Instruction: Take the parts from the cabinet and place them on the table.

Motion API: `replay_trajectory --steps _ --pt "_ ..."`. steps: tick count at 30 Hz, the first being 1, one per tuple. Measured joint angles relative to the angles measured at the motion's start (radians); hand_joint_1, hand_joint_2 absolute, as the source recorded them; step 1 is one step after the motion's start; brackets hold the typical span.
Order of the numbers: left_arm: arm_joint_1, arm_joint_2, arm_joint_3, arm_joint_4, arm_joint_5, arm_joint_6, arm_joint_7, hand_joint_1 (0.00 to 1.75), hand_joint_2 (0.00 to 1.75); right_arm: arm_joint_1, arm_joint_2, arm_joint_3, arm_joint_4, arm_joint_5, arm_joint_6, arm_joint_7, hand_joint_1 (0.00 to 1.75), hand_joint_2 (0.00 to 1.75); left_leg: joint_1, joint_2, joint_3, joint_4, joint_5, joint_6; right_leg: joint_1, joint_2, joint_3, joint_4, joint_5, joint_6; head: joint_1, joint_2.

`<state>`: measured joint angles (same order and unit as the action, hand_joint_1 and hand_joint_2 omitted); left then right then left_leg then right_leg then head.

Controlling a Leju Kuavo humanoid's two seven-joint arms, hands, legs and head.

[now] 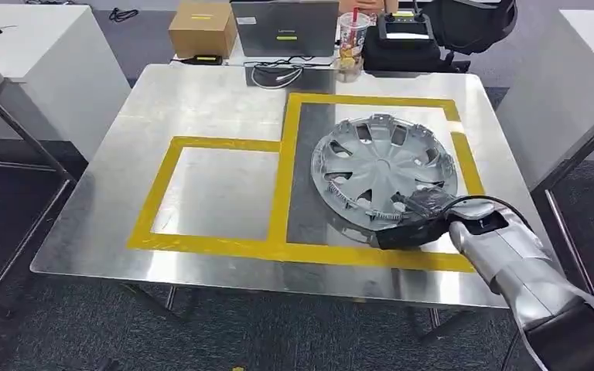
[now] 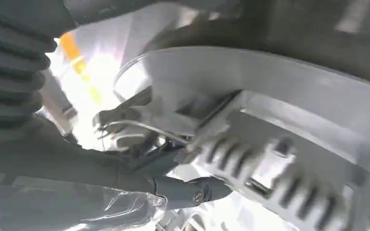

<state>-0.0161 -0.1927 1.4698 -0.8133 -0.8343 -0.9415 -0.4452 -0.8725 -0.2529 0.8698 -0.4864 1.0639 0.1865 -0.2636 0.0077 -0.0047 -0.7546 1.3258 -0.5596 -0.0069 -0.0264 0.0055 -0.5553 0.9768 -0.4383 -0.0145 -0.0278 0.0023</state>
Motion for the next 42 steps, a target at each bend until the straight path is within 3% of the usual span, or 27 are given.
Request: replay_trajectory --steps 1,2,4,5,9,10,11,13,15,17,19,20,21,24,25,26,29,30,31,32,34,35,36,39,40,41,42 --pt "0.0 -0.002 0.0 0.0 0.0 0.0 0.0 0.0 0.0 0.001 0.0 -0.002 0.001 0.0 -0.002 0.0 0.0 0.0 0.007 0.001 0.007 -0.023 0.024 -0.005 -0.002 0.002 0.001 0.0 -0.002 0.003 0.0 0.0" --pt "0.0 -0.002 0.0 -0.001 0.0 -0.001 0.0 0.0 0.0 0.001 0.0 -0.005 0.002 0.0 -0.004 -0.001 0.0 0.0 0.013 0.002 0.038 -0.093 0.067 -0.008 -0.004 0.004 0.002 0.0 -0.003 0.004 0.0 0.0" --pt "0.0 -0.003 0.0 -0.01 0.004 -0.003 0.003 0.0 0.0 0.003 0.001 -0.012 0.003 -0.005 -0.019 -0.003 0.0 0.0 0.019 0.003 0.132 -0.283 0.152 -0.011 -0.008 0.006 0.008 0.0 -0.008 0.013 0.0 0.0" --pt "-0.001 -0.006 0.001 -0.014 0.007 -0.008 0.007 0.0 0.0 0.009 0.002 -0.018 0.002 -0.015 -0.036 -0.005 0.0 0.0 0.017 0.001 0.16 -0.332 0.146 -0.012 -0.003 0.006 0.008 0.0 -0.01 0.019 0.0 0.0" --pt "0.0 -0.044 0.02 -0.083 0.031 -0.063 0.054 0.0 0.0 0.077 0.001 -0.109 -0.076 -0.116 -0.196 -0.022 0.0 0.0 0.006 -0.001 0.156 -0.332 0.145 0.017 -0.003 0.007 0.006 -0.011 -0.006 0.049 0.0 0.0" --pt "0.0 -0.061 0.026 -0.114 0.036 -0.085 0.069 0.0 0.0 0.112 -0.002 -0.153 -0.128 -0.153 -0.239 -0.021 0.0 0.0 0.017 0.0 0.167 -0.351 0.154 0.03 -0.005 0.005 -0.002 -0.003 -0.015 0.052 0.002 0.0" --pt "0.0 -0.078 0.033 -0.141 0.039 -0.107 0.077 0.0 0.0 0.15 -0.004 -0.206 -0.199 -0.177 -0.265 -0.016 0.0 0.0 0.012 0.0 0.172 -0.355 0.154 0.038 -0.004 0.002 -0.017 0.034 -0.035 0.047 0.005 0.0" --pt "-0.002 -0.102 0.043 -0.183 0.028 -0.141 0.081 0.0 0.0 0.248 0.001 -0.335 -0.382 -0.187 -0.323 -0.026 0.0 0.0 0.005 -0.003 0.171 -0.355 0.153 0.047 -0.003 0.002 -0.099 0.205 -0.107 0.032 0.005 0.0" --pt "0.0 -0.119 0.047 -0.208 0.008 -0.154 0.068 0.0 0.0 0.364 0.011 -0.474 -0.574 -0.182 -0.34 -0.052 0.0 0.0 0.0 -0.015 0.171 -0.354 0.15 0.051 -0.001 0.002 -0.171 0.343 -0.149 0.031 0.005 0.0" --pt "0.004 -0.129 0.047 -0.225 -0.013 -0.158 0.048 0.0 0.0 0.456 0.035 -0.62 -0.776 -0.174 -0.332 -0.087 0.0 0.0 -0.003 -0.023 0.171 -0.351 0.148 0.052 -0.001 0.002 -0.155 0.29 -0.113 0.044 0.005 0.0" --pt "0.006 -0.131 0.046 -0.23 -0.031 -0.159 0.022 0.0 0.0 0.507 0.067 -0.765 -0.975 -0.177 -0.354 -0.143 0.0 0.0 -0.005 -0.03 0.172 -0.34 0.139 0.049 0.0 -0.003 -0.063 0.091 -0.03 0.056 0.005 0.0" --pt "0.008 -0.131 0.046 -0.23 -0.039 -0.159 0.008 0.0 0.0 0.531 0.084 -0.827 -1.069 -0.188 -0.386 -0.176 0.0 0.0 -0.007 -0.033 0.168 -0.332 0.133 0.043 0.003 -0.018 -0.032 0.019 -0.011 0.048 0.006 0.0" --pt "0.011 -0.131 0.046 -0.231 -0.047 -0.161 -0.003 0.0 0.0 0.553 0.1 -0.886 -1.168 -0.206 -0.42 -0.213 0.0 0.0 -0.015 -0.035 0.165 -0.322 0.125 0.037 0.006 -0.015 -0.032 0.017 -0.007 0.038 0.003 0.0" --pt "0.024 -0.131 0.048 -0.241 -0.055 -0.172 -0.015 0.0 0.0 0.611 0.145 -1.018 -1.417 -0.25 -0.452 -0.267 0.0 0.0 -0.01 -0.032 0.167 -0.325 0.122 0.026 0.011 -0.008 -0.029 0.019 -0.008 0.024 0.003 0.0" --pt "0.024 -0.131 0.05 -0.25 -0.054 -0.178 -0.016 0.0 0.0 0.624 0.155 -1.047 -1.475 -0.253 -0.469 -0.288 0.0 0.0 -0.009 -0.03 0.165 -0.321 0.115 0.021 -0.004 -0.008 -0.024 0.014 -0.004 0.018 0.005 0.0" --pt "0.025 -0.135 0.053 -0.261 -0.053 -0.186 -0.017 0.0 0.0 0.636 0.166 -1.073 -1.539 -0.256 -0.489 -0.313 0.0 0.0 -0.009 -0.021 0.157 -0.297 0.094 0.013 -0.003 -0.006 -0.021 0.014 -0.005 0.013 0.003 0.0" --pt "0.022 -0.14 0.066 -0.282 -0.043 -0.198 -0.01 0.0 0.0 0.697 0.188 -1.127 -1.678 -0.279 -0.516 -0.355 0.0 0.0 0.004 -0.004 0.061 -0.071 -0.025 -0.006 -0.001 -0.007 -0.016 0.016 -0.007 0.007 -0.005 0.0" --pt "0.023 -0.142 0.072 -0.285 -0.035 -0.198 -0.005 0.0 0.0 0.726 0.193 -1.141 -1.708 -0.285 -0.514 -0.363 0.0 0.0 0.005 -0.002 0.036 -0.014 -0.044 -0.009 -0.001 -0.006 -0.016 0.016 -0.007 0.008 -0.005 0.0" --pt "0.023 -0.143 0.076 -0.287 -0.024 -0.198 -0.003 0.0 0.0 0.758 0.197 -1.152 -1.731 -0.285 -0.51 -0.372 0.0 0.0 0.006 -0.001 0.035 -0.01 -0.037 -0.009 -0.001 -0.006 -0.015 0.016 -0.007 0.008 -0.005 0.0" --pt "0.024 -0.144 0.078 -0.29 -0.015 -0.198 0.0 0.0 0.0 0.785 0.202 -1.162 -1.749 -0.284 -0.508 -0.38 0.0 0.0 0.006 -0.001 0.057 -0.053 -0.009 -0.008 -0.001 -0.005 -0.015 0.016 -0.007 0.008 -0.005 0.0" --pt "0.023 -0.144 0.082 -0.296 0.003 -0.192 0.006 0.0 0.0 0.838 0.209 -1.178 -1.771 -0.281 -0.498 -0.385 0.0 0.0 0.005 -0.001 0.156 -0.23 0.071 0.001 0.0 0.0 -0.013 0.016 -0.007 0.009 -0.005 0.0" --pt "0.023 -0.144 0.084 -0.301 0.01 -0.19 0.008 0.0 0.0 0.873 0.213 -1.185 -1.777 -0.282 -0.499 -0.385 0.0 0.0 0.004 -0.005 0.208 -0.324 0.087 0.01 0.0 0.0 -0.011 0.016 -0.006 0.01 -0.005 0.0" --pt "0.022 -0.144 0.084 -0.303 0.013 -0.189 0.012 0.0 0.0 0.908 0.218 -1.194 -1.778 -0.284 -0.501 -0.389 0.0 0.0 -0.003 -0.007 0.211 -0.324 0.087 0.014 0.009 0.0 -0.013 0.014 -0.003 0.016 -0.003 0.0" --pt "0.026 -0.147 0.087 -0.307 0.03 -0.183 0.016 0.0 0.0 1.004 0.233 -1.223 -1.776 -0.301 -0.499 -0.377 0.0 0.0 -0.009 -0.007 0.204 -0.325 0.094 0.027 0.002 0.0 -0.014 0.008 0.007 0.032 -0.004 0.0" --pt "0.029 -0.148 0.089 -0.312 0.038 -0.183 0.021 0.0 0.0 1.031 0.239 -1.236 -1.774 -0.314 -0.49 -0.364 0.0 0.0 -0.007 -0.006 0.205 -0.341 0.108 0.039 0.004 0.0 -0.015 0.004 0.01 0.04 -0.004 0.0" --pt "0.031 -0.15 0.089 -0.314 0.045 -0.184 0.024 0.0 0.0 1.057 0.244 -1.249 -1.767 -0.321 -0.481 -0.354 0.0 0.0 -0.001 0.003 0.211 -0.353 0.12 0.046 0.002 -0.001 -0.024 0.023 -0.011 0.037 -0.003 0.0" --pt "0.032 -0.15 0.089 -0.316 0.054 -0.186 0.027 0.0 0.0 1.077 0.249 -1.264 -1.761 -0.32 -0.471 -0.344 0.0 0.0 -0.001 0.003 0.203 -0.356 0.128 0.057 0.003 -0.001 -0.043 0.072 -0.056 0.026 0.0 0.0"
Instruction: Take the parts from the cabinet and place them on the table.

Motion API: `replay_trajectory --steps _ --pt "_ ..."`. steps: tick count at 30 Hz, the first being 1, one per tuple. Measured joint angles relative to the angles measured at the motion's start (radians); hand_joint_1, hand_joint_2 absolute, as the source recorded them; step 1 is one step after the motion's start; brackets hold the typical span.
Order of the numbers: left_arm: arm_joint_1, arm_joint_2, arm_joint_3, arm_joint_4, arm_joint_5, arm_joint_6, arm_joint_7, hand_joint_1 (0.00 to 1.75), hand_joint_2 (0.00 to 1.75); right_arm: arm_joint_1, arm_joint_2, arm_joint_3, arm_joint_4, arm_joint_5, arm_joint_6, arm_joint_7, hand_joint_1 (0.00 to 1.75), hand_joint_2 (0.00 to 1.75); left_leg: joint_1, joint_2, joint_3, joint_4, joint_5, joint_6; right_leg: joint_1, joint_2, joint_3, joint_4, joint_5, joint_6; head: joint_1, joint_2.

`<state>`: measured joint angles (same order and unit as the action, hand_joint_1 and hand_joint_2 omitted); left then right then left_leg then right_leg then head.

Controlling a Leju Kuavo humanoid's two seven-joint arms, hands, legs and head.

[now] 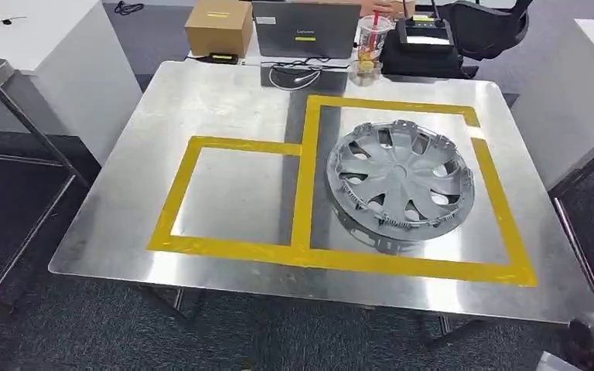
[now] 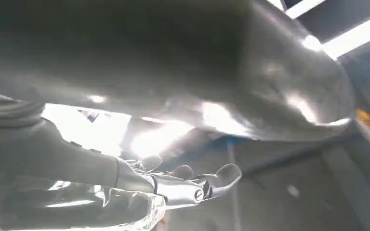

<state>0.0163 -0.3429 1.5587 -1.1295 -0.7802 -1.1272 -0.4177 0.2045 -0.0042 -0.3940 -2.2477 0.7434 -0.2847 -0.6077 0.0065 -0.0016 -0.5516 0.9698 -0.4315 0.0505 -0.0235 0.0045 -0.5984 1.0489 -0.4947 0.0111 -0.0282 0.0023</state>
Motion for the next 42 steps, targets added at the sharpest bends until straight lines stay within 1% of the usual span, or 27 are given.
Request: replay_trajectory --steps 2,4,5,7,8,9,13,14,15,17,19,21,23,24,25,28,29,31,33,34,35,36,37,38,39,40,42 --pt "0.006 -0.003 0.0 -0.003 0.01 -0.005 0.013 0.0 0.0 0.032 0.019 -0.033 0.016 0.02 0.038 0.027 0.0 0.0 -0.005 0.003 -0.018 0.0 0.012 0.004 -0.001 0.0 -0.059 0.159 -0.09 -0.011 0.001 0.0" --pt "0.01 -0.004 0.001 -0.006 0.017 -0.006 0.02 0.0 0.0 0.061 0.044 -0.067 0.03 0.037 0.072 0.04 0.0 0.0 -0.007 0.003 -0.04 0.002 0.028 0.003 -0.001 -0.001 -0.078 0.256 -0.125 -0.003 0.001 0.0" --pt "0.014 -0.004 0.001 -0.008 0.021 -0.008 0.02 0.0 0.0 0.071 0.058 -0.086 0.034 0.044 0.092 0.04 0.0 0.0 -0.007 0.004 -0.05 0.003 0.036 0.001 -0.001 -0.001 -0.052 0.232 -0.111 0.008 0.001 0.0" --pt "0.022 -0.005 0.001 -0.011 0.026 -0.014 0.026 0.0 0.0 0.086 0.086 -0.125 0.037 0.054 0.128 0.037 0.0 0.0 -0.006 0.004 -0.073 0.012 0.048 -0.006 -0.003 -0.002 0.06 0.074 -0.051 0.029 0.001 0.0" --pt "0.025 -0.006 0.002 -0.012 0.028 -0.015 0.029 0.0 0.0 0.09 0.099 -0.144 0.037 0.055 0.144 0.032 0.0 0.0 -0.006 0.003 -0.082 0.02 0.053 -0.011 -0.005 -0.006 0.124 -0.02 -0.041 0.03 0.001 0.0" --pt "0.029 -0.006 0.002 -0.017 0.032 -0.016 0.03 0.0 0.0 0.091 0.11 -0.159 0.037 0.055 0.158 0.028 0.0 0.0 -0.012 0.003 -0.093 0.03 0.056 -0.017 0.0 -0.007 0.167 -0.088 -0.065 0.019 0.002 0.0" --pt "0.046 -0.007 0.009 -0.029 0.061 -0.021 0.047 0.0 0.0 0.104 0.162 -0.222 0.031 0.077 0.228 0.007 0.0 0.0 -0.007 0.001 -0.092 0.031 0.082 -0.041 0.002 -0.001 0.135 -0.069 -0.04 -0.008 -0.003 0.0" --pt "0.051 -0.006 0.01 -0.033 0.07 -0.021 0.052 0.0 0.0 0.102 0.174 -0.234 0.03 0.084 0.248 0.003 0.0 0.0 -0.002 0.001 -0.101 0.039 0.067 -0.046 -0.003 -0.004 0.127 -0.07 -0.03 -0.016 0.0 0.0" --pt "0.058 -0.006 0.01 -0.034 0.078 -0.021 0.057 0.0 0.0 0.104 0.184 -0.245 0.029 0.095 0.267 0.002 0.0 0.0 -0.002 0.001 -0.109 0.069 0.01 -0.053 -0.002 -0.004 0.117 -0.07 -0.02 -0.025 -0.004 0.0" --pt "0.062 -0.006 0.011 -0.034 0.092 -0.021 0.065 0.0 0.0 0.104 0.208 -0.27 0.028 0.126 0.314 0.003 0.0 0.0 0.002 0.001 -0.142 0.216 -0.123 -0.066 0.0 -0.005 0.092 -0.069 0.001 -0.029 -0.004 0.0" --pt "0.061 -0.007 0.01 -0.034 0.097 -0.021 0.069 0.0 0.0 0.103 0.226 -0.294 0.034 0.154 0.358 0.007 0.0 0.0 0.004 0.001 -0.154 0.337 -0.168 -0.069 0.003 -0.005 0.068 -0.067 0.021 -0.028 -0.005 0.0" --pt "0.062 -0.007 0.01 -0.032 0.09 -0.019 0.069 0.0 0.0 0.102 0.245 -0.327 0.058 0.207 0.422 0.008 0.0 0.0 0.004 0.001 -0.095 0.303 -0.118 -0.063 0.006 -0.005 0.051 -0.067 0.038 -0.024 -0.005 0.0" --pt "0.061 -0.007 0.01 -0.031 0.089 -0.011 0.069 0.0 0.0 0.093 0.268 -0.372 0.098 0.276 0.517 0.019 0.0 0.0 0.0 -0.002 0.046 0.114 -0.065 -0.044 0.01 -0.003 0.035 -0.067 0.056 -0.02 -0.005 0.0" --pt "0.06 -0.006 0.01 -0.031 0.085 -0.005 0.067 0.0 0.0 0.085 0.28 -0.4 0.127 0.323 0.561 0.015 0.0 0.0 -0.003 -0.004 0.099 0.024 -0.097 -0.032 0.009 -0.004 0.031 -0.067 0.063 -0.018 -0.004 0.0" --pt "0.059 -0.007 0.009 -0.028 0.079 -0.002 0.064 0.0 0.0 0.075 0.292 -0.432 0.16 0.367 0.592 0.007 0.0 0.0 -0.006 -0.004 0.116 -0.01 -0.102 -0.034 0.011 -0.004 0.028 -0.067 0.071 -0.008 -0.003 0.0" --pt "0.059 -0.007 0.01 -0.023 0.069 0.004 0.058 0.0 0.0 0.057 0.319 -0.513 0.246 0.43 0.62 -0.021 0.0 0.0 -0.019 -0.004 0.097 -0.01 -0.08 -0.013 0.004 -0.006 0.025 -0.078 0.096 0.014 -0.006 0.0" --pt "0.059 -0.009 0.01 -0.023 0.069 0.005 0.056 0.0 0.0 0.054 0.323 -0.536 0.265 0.434 0.62 -0.024 0.0 0.0 -0.005 0.001 0.094 -0.032 -0.055 -0.003 0.004 -0.007 0.02 -0.069 0.091 0.013 -0.005 0.0" --pt "0.057 -0.011 0.01 -0.021 0.069 0.005 0.057 0.0 0.0 0.043 0.326 -0.565 0.299 0.46 0.659 -0.001 0.0 0.0 -0.009 0.008 0.068 -0.036 -0.031 0.008 0.005 -0.005 -0.013 0.005 0.0 -0.002 -0.001 0.0" --pt "0.056 -0.014 0.01 -0.014 0.069 0.01 0.07 0.0 0.0 0.031 0.329 -0.594 0.357 0.532 0.752 0.062 0.0 0.0 -0.01 0.013 0.038 -0.035 -0.008 0.007 0.005 -0.005 -0.052 0.156 -0.095 -0.004 -0.002 0.0" --pt "0.054 -0.015 0.01 -0.008 0.061 0.02 0.079 0.0 0.0 0.024 0.33 -0.622 0.421 0.606 0.799 0.098 0.0 1.75 -0.011 0.013 0.021 -0.034 0.006 0.006 0.004 -0.005 -0.059 0.218 -0.11 0.007 -0.001 0.0" --pt "0.053 -0.015 0.01 0.0 0.045 0.027 0.081 0.0 0.0 0.013 0.329 -0.648 0.489 0.674 0.826 0.129 0.0 1.75 -0.01 0.013 0.006 -0.033 0.018 0.005 0.002 -0.005 -0.049 0.235 -0.095 0.02 -0.002 0.0" --pt "0.05 -0.015 0.01 0.01 0.02 0.038 0.08 0.0 0.0 0.003 0.322 -0.681 0.587 0.759 0.839 0.17 0.0 0.0 -0.01 0.013 -0.005 -0.03 0.029 0.002 -0.001 -0.005 -0.017 0.209 -0.06 0.036 -0.001 0.0" --pt "0.047 -0.015 0.01 0.019 -0.002 0.042 0.077 0.0 0.0 -0.001 0.315 -0.701 0.665 0.798 0.852 0.213 0.0 0.0 -0.01 0.012 -0.023 -0.023 0.038 -0.001 -0.004 -0.005 0.031 0.15 -0.026 0.049 -0.002 0.0" --pt "0.042 -0.015 0.01 0.029 -0.026 0.047 0.071 0.0 0.0 -0.009 0.299 -0.718 0.759 0.813 0.88 0.287 0.0 1.75 -0.009 0.011 -0.042 -0.012 0.045 -0.006 -0.005 -0.006 0.095 0.056 -0.004 0.054 -0.001 0.0" --pt "0.038 -0.015 0.01 0.038 -0.051 0.05 0.067 0.0 0.0 -0.021 0.279 -0.728 0.857 0.818 0.909 0.367 0.0 1.75 -0.01 0.011 -0.056 0.003 0.051 -0.012 -0.008 -0.006 0.155 -0.039 -0.024 0.047 -0.001 0.0" --pt "0.035 -0.015 0.01 0.044 -0.081 0.055 0.06 0.0 0.0 -0.034 0.253 -0.731 0.958 0.821 0.92 0.429 0.0 1.75 -0.014 0.013 -0.071 0.017 0.056 -0.019 0.003 0.0 0.186 -0.106 -0.053 0.028 -0.002 0.0" --pt "0.025 -0.015 0.009 0.054 -0.148 0.078 0.055 0.0 0.0 -0.053 0.21 -0.733 1.139 0.826 0.902 0.506 0.0 1.75 -0.013 0.016 -0.073 0.017 0.069 -0.03 0.008 0.0 0.164 -0.089 -0.047 0.013 -0.008 0.0"
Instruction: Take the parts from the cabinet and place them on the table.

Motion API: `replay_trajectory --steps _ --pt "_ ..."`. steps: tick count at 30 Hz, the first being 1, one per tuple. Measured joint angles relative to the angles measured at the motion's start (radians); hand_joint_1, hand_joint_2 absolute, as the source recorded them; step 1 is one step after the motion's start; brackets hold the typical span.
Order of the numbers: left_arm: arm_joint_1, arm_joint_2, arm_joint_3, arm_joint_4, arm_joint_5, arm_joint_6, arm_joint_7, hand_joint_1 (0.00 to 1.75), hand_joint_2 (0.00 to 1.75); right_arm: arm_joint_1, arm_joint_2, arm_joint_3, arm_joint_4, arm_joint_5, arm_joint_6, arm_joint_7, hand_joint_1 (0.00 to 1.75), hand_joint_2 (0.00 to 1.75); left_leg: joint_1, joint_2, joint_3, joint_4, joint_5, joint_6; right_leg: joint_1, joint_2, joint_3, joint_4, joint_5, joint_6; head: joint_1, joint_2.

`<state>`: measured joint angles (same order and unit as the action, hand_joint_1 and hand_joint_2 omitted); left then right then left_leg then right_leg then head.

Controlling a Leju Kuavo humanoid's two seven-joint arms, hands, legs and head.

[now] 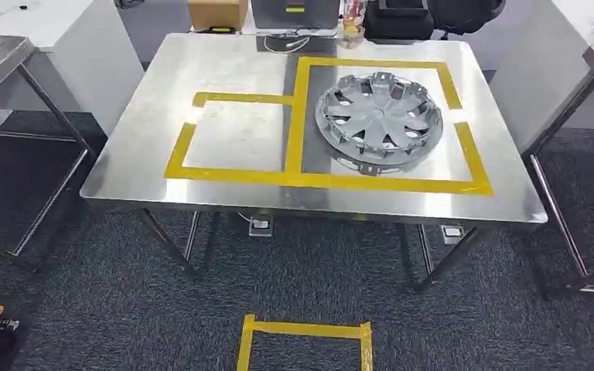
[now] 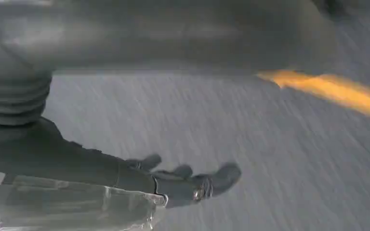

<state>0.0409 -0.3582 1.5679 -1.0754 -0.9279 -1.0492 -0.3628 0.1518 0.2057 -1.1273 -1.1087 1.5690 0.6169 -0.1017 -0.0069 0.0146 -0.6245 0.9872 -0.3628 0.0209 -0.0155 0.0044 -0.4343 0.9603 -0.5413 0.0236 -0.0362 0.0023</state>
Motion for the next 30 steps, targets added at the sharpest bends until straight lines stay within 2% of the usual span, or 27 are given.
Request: replay_trajectory --steps 1,2,3,4,6,7,8,9,10,11,12,13,14,15,20,26,27,30 --pt "-0.004 0.0 0.0 0.006 -0.048 0.024 0.001 0.0 0.0 -0.01 -0.018 0.0 0.075 0.001 -0.015 0.023 0.0 1.75 0.004 0.0 -0.002 -0.002 0.006 -0.006 0.002 0.0 -0.005 0.001 0.003 -0.01 -0.001 0.0" --pt "-0.006 0.001 -0.001 0.008 -0.094 0.047 0.006 0.0 1.75 -0.019 -0.038 0.0 0.157 0.001 -0.038 0.031 0.0 1.75 0.007 0.001 -0.006 -0.001 0.008 -0.01 -0.007 -0.001 -0.013 -0.002 0.013 -0.026 0.001 0.0" --pt "-0.006 0.001 -0.004 0.012 -0.144 0.073 0.01 0.0 1.75 -0.036 -0.059 0.0 0.229 0.001 -0.057 0.036 0.0 1.75 0.01 -0.003 -0.017 0.019 -0.031 -0.017 -0.007 -0.004 -0.025 -0.002 0.023 -0.038 0.002 0.0" --pt "-0.004 0.001 -0.011 0.016 -0.177 0.089 0.006 0.0 1.75 -0.048 -0.081 -0.001 0.293 0.001 -0.074 0.036 0.0 1.75 0.012 -0.005 -0.034 0.064 -0.1 -0.024 -0.007 -0.004 -0.037 -0.002 0.034 -0.047 -0.001 0.0" --pt "-0.006 0.003 -0.023 0.023 -0.216 0.101 -0.009 0.0 1.75 -0.067 -0.114 -0.001 0.403 -0.001 -0.097 0.034 0.0 1.75 0.017 -0.006 -0.079 0.221 -0.199 -0.039 -0.004 -0.005 -0.062 -0.001 0.054 -0.052 -0.001 0.0" --pt "-0.007 0.004 -0.027 0.03 -0.227 0.107 -0.01 0.0 1.75 -0.073 -0.129 -0.002 0.451 -0.003 -0.107 0.037 0.0 1.75 0.02 -0.006 -0.089 0.283 -0.226 -0.044 -0.002 -0.006 -0.074 0.0 0.062 -0.051 -0.001 0.0" --pt "-0.01 0.008 -0.028 0.039 -0.239 0.114 -0.009 0.0 1.75 -0.079 -0.141 -0.004 0.489 -0.008 -0.115 0.05 0.0 1.75 0.024 -0.006 -0.075 0.301 -0.23 -0.047 -0.002 -0.007 -0.085 0.001 0.071 -0.05 -0.001 0.0" --pt "-0.012 0.011 -0.028 0.048 -0.25 0.126 -0.003 0.0 1.75 -0.085 -0.148 -0.008 0.521 -0.01 -0.122 0.065 0.0 1.75 0.026 -0.006 -0.032 0.265 -0.216 -0.048 -0.002 -0.006 -0.091 0.002 0.077 -0.048 -0.001 0.0" --pt "-0.014 0.013 -0.029 0.058 -0.259 0.134 0.003 0.0 1.75 -0.091 -0.155 -0.011 0.548 -0.013 -0.128 0.075 0.0 1.75 0.029 -0.006 0.035 0.182 -0.188 -0.048 -0.002 -0.006 -0.097 0.003 0.082 -0.047 -0.001 0.0" --pt "-0.019 0.018 -0.029 0.07 -0.265 0.144 0.003 0.0 1.75 -0.096 -0.161 -0.016 0.574 -0.016 -0.136 0.081 0.0 1.75 0.03 -0.006 0.115 0.072 -0.157 -0.048 -0.002 -0.006 -0.101 0.005 0.086 -0.046 -0.001 0.0" --pt "-0.025 0.025 -0.029 0.083 -0.272 0.159 -0.003 0.0 1.75 -0.104 -0.166 -0.021 0.595 -0.017 -0.145 0.084 0.0 0.0 0.032 -0.008 0.184 -0.024 -0.146 -0.049 0.0 -0.006 -0.095 0.008 0.089 -0.043 -0.001 0.0" --pt "-0.031 0.029 -0.032 0.095 -0.279 0.169 -0.016 0.0 0.0 -0.106 -0.171 -0.022 0.609 -0.021 -0.15 0.083 0.0 0.0 0.025 -0.009 0.192 -0.042 -0.172 -0.051 0.007 -0.006 -0.097 0.007 0.094 -0.04 -0.001 0.0" --pt "-0.032 0.035 -0.037 0.106 -0.28 0.172 -0.047 0.0 0.0 -0.114 -0.176 -0.027 0.631 -0.028 -0.151 0.075 0.0 0.0 0.024 -0.009 0.185 -0.046 -0.146 -0.035 0.008 -0.007 -0.097 0.009 0.094 -0.039 0.004 0.0" --pt "-0.032 0.042 -0.042 0.12 -0.28 0.166 -0.075 0.0 0.0 -0.12 -0.179 -0.032 0.648 -0.034 -0.153 0.065 0.0 0.0 0.022 -0.007 0.183 -0.043 -0.161 -0.03 0.008 -0.007 -0.099 0.01 0.094 -0.038 0.004 0.0" --pt "-0.031 0.082 -0.06 0.201 -0.264 0.109 -0.202 0.0 0.0 -0.124 -0.192 -0.051 0.712 -0.043 -0.152 0.026 0.0 0.0 0.019 -0.004 0.173 -0.037 -0.149 -0.028 0.005 -0.006 -0.106 0.01 0.103 -0.028 0.005 0.0" --pt "-0.031 0.112 -0.08 0.262 -0.277 0.117 -0.263 0.0 0.0 -0.129 -0.211 -0.062 0.757 -0.044 -0.164 0.012 0.0 0.0 0.016 -0.004 0.17 -0.033 -0.147 -0.025 0.002 -0.006 -0.107 0.01 0.106 -0.023 0.004 0.0" --pt "-0.031 0.121 -0.084 0.277 -0.282 0.127 -0.268 0.0 0.0 -0.13 -0.216 -0.065 0.769 -0.044 -0.166 0.012 0.0 0.0 0.014 -0.004 0.165 -0.021 -0.151 -0.023 -0.011 -0.005 -0.109 0.008 0.111 -0.013 0.005 0.0" --pt "-0.033 0.14 -0.097 0.314 -0.297 0.149 -0.275 0.0 0.0 -0.136 -0.225 -0.069 0.792 -0.044 -0.176 0.012 0.0 0.0 0.01 -0.004 0.154 -0.018 -0.147 -0.01 -0.011 -0.006 -0.116 0.006 0.118 -0.003 0.003 0.0"
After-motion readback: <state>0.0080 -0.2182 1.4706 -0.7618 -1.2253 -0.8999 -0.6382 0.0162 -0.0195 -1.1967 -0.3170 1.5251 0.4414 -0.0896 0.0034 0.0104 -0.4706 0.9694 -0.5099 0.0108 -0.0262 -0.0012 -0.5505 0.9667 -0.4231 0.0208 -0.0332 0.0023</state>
